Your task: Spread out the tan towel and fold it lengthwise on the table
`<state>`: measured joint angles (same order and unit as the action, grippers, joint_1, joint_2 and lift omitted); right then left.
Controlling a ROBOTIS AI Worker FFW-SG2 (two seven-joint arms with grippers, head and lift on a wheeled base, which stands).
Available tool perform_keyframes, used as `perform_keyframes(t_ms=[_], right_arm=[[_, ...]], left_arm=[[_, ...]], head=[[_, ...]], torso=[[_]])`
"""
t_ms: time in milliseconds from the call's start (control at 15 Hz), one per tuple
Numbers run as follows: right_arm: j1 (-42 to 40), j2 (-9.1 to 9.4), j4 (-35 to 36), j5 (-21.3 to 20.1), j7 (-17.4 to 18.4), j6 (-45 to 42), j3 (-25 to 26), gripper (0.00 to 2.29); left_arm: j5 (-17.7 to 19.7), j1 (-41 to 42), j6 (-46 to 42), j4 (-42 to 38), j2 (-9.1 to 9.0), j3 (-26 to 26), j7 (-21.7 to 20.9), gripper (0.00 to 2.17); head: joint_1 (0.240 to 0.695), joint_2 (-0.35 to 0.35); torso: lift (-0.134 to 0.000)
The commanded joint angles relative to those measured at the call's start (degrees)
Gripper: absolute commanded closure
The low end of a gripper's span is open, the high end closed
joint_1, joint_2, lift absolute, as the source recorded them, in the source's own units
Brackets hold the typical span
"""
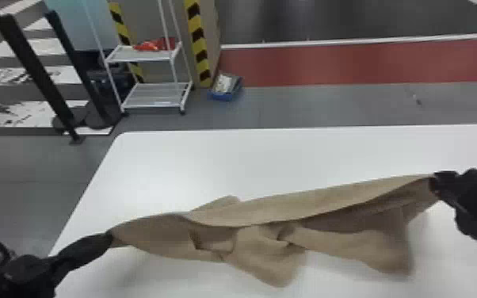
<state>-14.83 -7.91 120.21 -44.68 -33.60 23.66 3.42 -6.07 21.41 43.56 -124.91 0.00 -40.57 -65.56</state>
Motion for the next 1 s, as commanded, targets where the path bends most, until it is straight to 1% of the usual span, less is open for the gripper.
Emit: perform_keyframes(t_ms=[0,67,133,267,333,400,467,533,600,667,733,800,867,933], right_arm=[[2.26,0.00,1.87,0.12,-1.64,1.44,2.12,1.30],[3.40,0.00,2.84,0.12,-2.61,2.14,2.47,1.30],[4.37,-0.44,3.19,0.03,-3.31,2.84,2.56,1.30],[7.36,-0.70,3.28,0.03,-4.28,3.90,2.47,1.30],[9.64,-0.70,3.19,0.39,-5.51,4.60,2.39,1.30],[11.58,-0.88,3.19,1.53,-5.68,5.83,2.30,1.30],[13.42,-1.41,3.01,2.14,-5.68,6.36,1.95,1.30],[15.44,-1.85,2.66,2.67,-6.04,6.36,1.68,1.30],[18.96,-2.46,0.90,4.25,-6.74,8.64,1.51,1.30],[22.39,-3.34,-1.56,6.01,-7.27,9.17,1.51,1.30],[25.46,-4.04,-3.84,6.63,-7.88,9.70,1.24,1.30],[28.98,-4.66,-6.21,7.06,-8.32,10.93,1.15,1.30],[32.14,-5.45,-8.85,7.33,-8.67,11.98,1.15,1.30],[34.69,-5.98,-11.40,7.59,-8.67,11.98,1.15,1.30]], left_arm=[[-0.44,-1.64,3.16,-4.55,-0.15,-1.18,0.09,2.01],[-0.96,-2.60,3.86,-5.78,-0.15,-1.18,0.09,2.01],[-1.84,-4.01,4.74,-6.66,-0.15,-0.74,0.35,2.01],[-6.50,-8.23,7.56,-8.07,-0.15,1.98,0.61,2.01],[-8.96,-10.43,7.91,-8.42,-0.15,4.09,0.79,2.01],[-10.90,-12.89,8.26,-8.50,-0.15,6.38,0.96,2.01],[-13.45,-15.52,10.89,-8.42,-0.15,9.01,1.40,2.01],[-15.55,-17.90,11.07,-8.24,-0.15,11.74,1.84,2.01],[-17.75,-20.89,11.07,-7.27,-0.15,13.93,3.34,2.01],[-20.56,-24.31,11.25,-4.90,-0.15,17.98,3.87,2.01],[-22.41,-27.39,11.60,-2.26,-0.15,20.00,5.01,2.01],[-23.82,-31.17,12.65,0.90,-0.15,21.41,6.06,2.01],[-25.49,-34.77,13.18,4.33,-0.15,23.25,6.85,2.01],[-26.45,-37.67,13.18,7.84,-0.15,23.95,7.82,2.01]], head=[[0.695,0.141],[0.695,0.136],[0.695,0.129],[0.695,0.116],[0.695,0.110],[0.695,0.104],[0.695,0.099],[0.695,0.092],[0.685,0.071],[0.662,0.064],[0.639,0.055],[0.594,0.033],[0.573,0.022],[0.549,0.011]], torso=[[-0.124],[-0.124],[-0.124],[-0.124],[-0.124],[-0.124],[-0.124],[-0.124],[-0.124],[-0.124],[-0.124],[-0.124],[-0.124],[-0.124]])
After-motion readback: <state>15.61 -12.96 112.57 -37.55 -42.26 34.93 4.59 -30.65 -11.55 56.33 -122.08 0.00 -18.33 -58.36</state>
